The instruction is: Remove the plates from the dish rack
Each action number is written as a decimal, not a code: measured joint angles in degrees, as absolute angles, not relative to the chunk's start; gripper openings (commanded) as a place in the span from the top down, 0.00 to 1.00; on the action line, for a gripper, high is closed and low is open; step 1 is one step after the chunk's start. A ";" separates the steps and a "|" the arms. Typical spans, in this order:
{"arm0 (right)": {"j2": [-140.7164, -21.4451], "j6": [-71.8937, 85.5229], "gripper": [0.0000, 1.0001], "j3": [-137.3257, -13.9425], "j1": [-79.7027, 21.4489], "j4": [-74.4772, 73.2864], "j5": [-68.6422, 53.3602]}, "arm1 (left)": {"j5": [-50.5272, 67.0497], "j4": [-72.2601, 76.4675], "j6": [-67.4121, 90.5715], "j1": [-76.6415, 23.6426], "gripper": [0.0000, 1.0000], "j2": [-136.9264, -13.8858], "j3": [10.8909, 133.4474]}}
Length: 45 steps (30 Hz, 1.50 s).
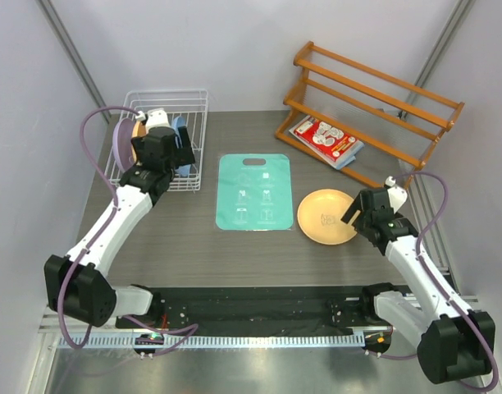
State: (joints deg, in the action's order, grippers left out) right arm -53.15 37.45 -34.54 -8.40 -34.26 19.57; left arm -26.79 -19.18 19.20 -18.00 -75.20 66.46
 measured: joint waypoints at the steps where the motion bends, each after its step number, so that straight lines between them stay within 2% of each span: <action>1: -52.40 37.23 0.11 -35.20 -8.40 -34.74 20.14 | -26.74 -19.11 19.05 -17.50 0.00 -75.46 66.50; 6: -48.80 34.54 0.11 -40.75 -8.40 -35.05 22.74 | -26.74 -17.61 18.55 -14.02 0.01 -78.96 66.87; 13: -50.92 32.40 0.11 -43.09 -8.40 -33.69 23.18 | -26.96 -13.82 16.25 -12.86 0.15 -86.85 69.82; 15: -52.47 32.05 0.11 -43.07 -8.40 -33.50 22.87 | -26.94 -12.71 15.81 -12.88 0.15 -88.27 70.89; 18: -54.17 31.77 0.11 -43.00 -8.40 -32.97 22.57 | -26.98 -11.49 15.55 -12.88 0.26 -89.60 72.05; 21: -55.09 31.57 0.11 -42.92 -8.40 -32.45 22.35 | -27.24 -10.24 14.76 -12.88 0.41 -90.91 73.17; 22: -55.42 31.55 0.11 -42.87 -8.40 -32.12 22.35 | -27.40 -9.76 14.57 -12.88 0.52 -91.46 73.52; 23: -55.68 31.53 0.11 -42.85 -8.40 -31.77 22.33 | -27.59 -9.45 14.44 -12.93 0.57 -92.14 73.89; 27: -56.75 31.29 0.11 -42.83 -8.40 -31.05 22.24 | -29.02 -7.66 13.10 -13.96 0.59 -94.59 74.41; 29: -57.32 31.16 0.11 -42.81 -8.40 -30.81 22.13 | -30.74 -7.09 12.34 -14.70 0.64 -95.92 74.63; 30: -57.54 31.09 0.11 -42.81 -8.40 -30.70 22.09 | -31.79 -6.83 11.75 -15.05 0.73 -96.66 74.72; 32: -57.93 30.81 0.10 -42.81 -8.40 -30.52 22.04 | -33.56 -6.57 11.18 -15.42 0.80 -97.93 74.74; 33: -58.06 30.65 0.11 -42.81 -8.40 -30.41 22.02 | -34.68 -6.48 10.37 -15.51 0.88 -98.43 74.74; 36: -58.22 30.30 0.11 -42.81 -8.40 -30.24 22.02 | -37.60 -6.46 7.79 -15.86 1.00 -98.63 74.74; 45: -59.02 30.11 0.11 -42.81 -8.40 -29.58 21.65 | -49.69 -2.42 -1.13 -20.91 1.00 -99.26 72.29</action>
State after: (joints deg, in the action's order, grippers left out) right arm -59.02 30.11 -42.81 -8.40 -29.58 21.65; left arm -49.69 -2.42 -1.13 -20.91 -99.26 72.29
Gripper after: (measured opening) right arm 0.895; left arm 0.062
